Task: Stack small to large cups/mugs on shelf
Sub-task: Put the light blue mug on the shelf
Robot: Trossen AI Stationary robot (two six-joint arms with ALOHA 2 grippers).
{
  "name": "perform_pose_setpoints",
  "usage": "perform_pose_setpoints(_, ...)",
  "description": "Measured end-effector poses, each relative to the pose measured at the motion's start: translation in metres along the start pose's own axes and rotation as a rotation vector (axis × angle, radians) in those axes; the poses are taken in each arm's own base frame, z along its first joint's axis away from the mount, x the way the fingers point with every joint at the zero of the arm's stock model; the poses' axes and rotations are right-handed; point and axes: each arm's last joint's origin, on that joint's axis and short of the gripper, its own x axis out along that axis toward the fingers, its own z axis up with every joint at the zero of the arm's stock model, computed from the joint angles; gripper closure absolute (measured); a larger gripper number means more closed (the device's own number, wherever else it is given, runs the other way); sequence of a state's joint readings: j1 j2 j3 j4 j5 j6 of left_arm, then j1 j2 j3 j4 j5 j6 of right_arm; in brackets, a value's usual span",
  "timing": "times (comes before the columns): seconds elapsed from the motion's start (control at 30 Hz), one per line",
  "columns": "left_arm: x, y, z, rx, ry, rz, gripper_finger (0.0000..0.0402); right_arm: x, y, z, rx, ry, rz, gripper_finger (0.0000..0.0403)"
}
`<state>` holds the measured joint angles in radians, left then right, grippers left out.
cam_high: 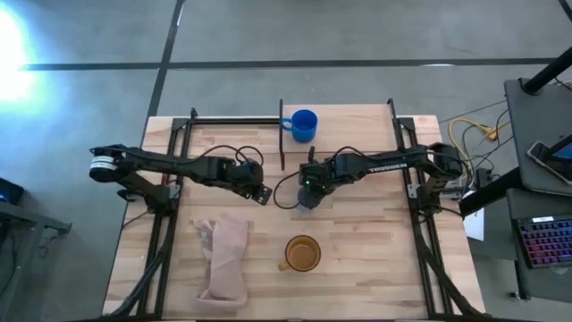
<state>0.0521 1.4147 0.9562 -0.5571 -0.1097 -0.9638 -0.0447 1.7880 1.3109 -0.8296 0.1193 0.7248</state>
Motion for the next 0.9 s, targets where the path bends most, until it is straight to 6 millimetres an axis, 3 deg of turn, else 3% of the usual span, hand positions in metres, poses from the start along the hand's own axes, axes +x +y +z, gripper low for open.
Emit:
perform_pose_setpoints(0.2, 0.0, 0.0, 0.0, 0.001, 0.0, 0.0, 0.0262, -0.011, 0.002, 0.003, 0.032, -0.003, 0.023, 0.0387)
perform_pose_setpoints(0.4, 0.0, 0.0, 0.0, 0.005, 0.0, 0.0, 0.0262, -0.044, -0.004, 0.002, 0.083, 0.036, -0.018, 0.0388)
perform_pose_setpoints(0.77, 0.0, -0.001, -0.001, 0.036, 0.021, -0.023, 0.0262, -0.147, -0.025, 0.002, 0.221, -0.043, -0.164, 0.039)
perform_pose_setpoints(0.9, 0.0, -0.001, 0.0, 0.04, 0.02, -0.025, 0.0262, -0.173, -0.038, 0.007, 0.302, -0.125, -0.243, 0.039)
